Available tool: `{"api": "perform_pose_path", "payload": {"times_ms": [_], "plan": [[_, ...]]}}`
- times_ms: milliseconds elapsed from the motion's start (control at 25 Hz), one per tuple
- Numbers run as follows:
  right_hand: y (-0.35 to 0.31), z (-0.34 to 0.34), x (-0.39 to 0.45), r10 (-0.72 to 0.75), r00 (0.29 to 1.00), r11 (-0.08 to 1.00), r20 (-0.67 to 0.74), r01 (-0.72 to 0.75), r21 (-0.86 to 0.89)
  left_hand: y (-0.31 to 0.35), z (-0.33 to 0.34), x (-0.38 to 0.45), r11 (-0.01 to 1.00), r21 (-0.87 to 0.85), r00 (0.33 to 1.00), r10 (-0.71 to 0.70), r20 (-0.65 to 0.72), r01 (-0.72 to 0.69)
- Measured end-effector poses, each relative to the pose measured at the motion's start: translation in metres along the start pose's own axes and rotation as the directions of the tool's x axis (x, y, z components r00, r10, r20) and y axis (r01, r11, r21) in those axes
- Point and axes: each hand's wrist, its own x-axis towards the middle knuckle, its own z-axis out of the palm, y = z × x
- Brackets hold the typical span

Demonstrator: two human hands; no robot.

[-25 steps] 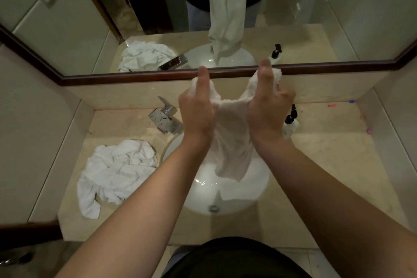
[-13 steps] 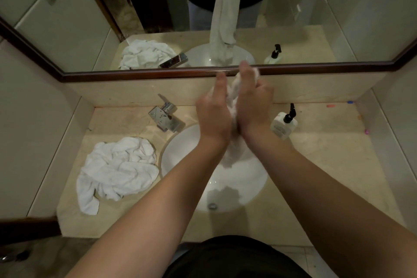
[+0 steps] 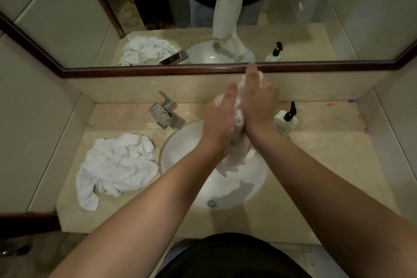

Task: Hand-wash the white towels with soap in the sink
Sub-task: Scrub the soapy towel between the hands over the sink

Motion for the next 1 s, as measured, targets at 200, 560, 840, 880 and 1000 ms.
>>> {"api": "perform_pose_path", "payload": {"times_ms": [200, 560, 840, 880, 1000], "plan": [[-0.003, 0.005, -0.008, -0.045, 0.989, 0.995, 0.143, 0.057, -0.078, 0.009, 0.002, 0.009, 0.995, -0.091, 0.986, -0.062, -0.155, 0.049], [0.007, 0.008, 0.001, 0.097, 0.995, 0.995, -0.011, -0.097, -0.008, -0.006, 0.004, 0.016, 0.976, -0.168, 0.983, -0.159, -0.095, 0.142], [0.017, 0.01, 0.0, 0.18, 0.983, 0.984, 0.032, -0.18, -0.001, -0.022, 0.002, 0.021, 0.987, -0.105, 0.982, -0.134, -0.13, 0.121], [0.019, 0.01, 0.001, 0.22, 0.975, 0.975, -0.018, -0.219, 0.03, -0.024, 0.002, 0.02, 0.986, -0.107, 0.984, -0.137, -0.112, 0.125], [0.018, 0.014, -0.02, 0.146, 0.964, 0.989, 0.221, -0.135, -0.061, -0.023, -0.009, 0.024, 0.957, -0.227, 0.951, -0.23, -0.206, 0.182]]}}
